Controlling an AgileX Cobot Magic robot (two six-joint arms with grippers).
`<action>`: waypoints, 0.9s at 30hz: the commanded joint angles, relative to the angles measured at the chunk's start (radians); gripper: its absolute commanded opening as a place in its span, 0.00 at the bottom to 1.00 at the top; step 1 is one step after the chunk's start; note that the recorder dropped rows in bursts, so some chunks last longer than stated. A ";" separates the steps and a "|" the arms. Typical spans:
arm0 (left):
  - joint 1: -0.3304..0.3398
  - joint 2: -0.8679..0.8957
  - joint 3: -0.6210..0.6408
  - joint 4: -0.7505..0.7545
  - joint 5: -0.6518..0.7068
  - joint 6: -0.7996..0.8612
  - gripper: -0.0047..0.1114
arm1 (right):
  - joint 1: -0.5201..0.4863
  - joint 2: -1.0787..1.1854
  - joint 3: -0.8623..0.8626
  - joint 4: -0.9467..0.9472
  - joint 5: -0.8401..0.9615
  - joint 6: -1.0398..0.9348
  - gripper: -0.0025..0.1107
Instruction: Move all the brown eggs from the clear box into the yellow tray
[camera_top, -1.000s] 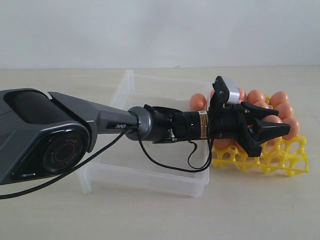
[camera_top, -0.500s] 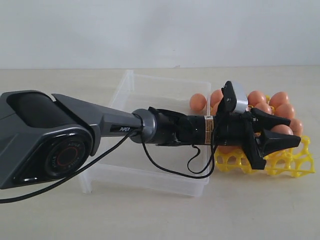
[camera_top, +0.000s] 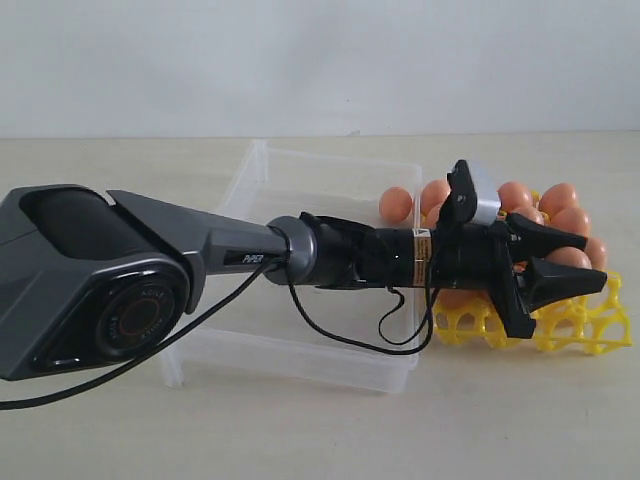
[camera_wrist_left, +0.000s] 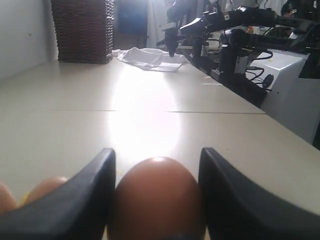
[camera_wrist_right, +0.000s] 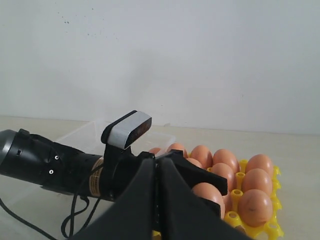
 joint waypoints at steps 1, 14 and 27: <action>-0.031 -0.005 -0.029 0.002 -0.007 0.005 0.07 | -0.003 -0.004 -0.001 0.001 0.003 -0.001 0.02; -0.020 -0.005 -0.029 0.002 0.094 -0.048 0.07 | -0.003 -0.004 -0.001 0.001 0.003 -0.001 0.02; 0.000 0.049 -0.029 -0.042 0.037 -0.106 0.07 | -0.003 -0.004 -0.001 0.001 0.003 -0.001 0.02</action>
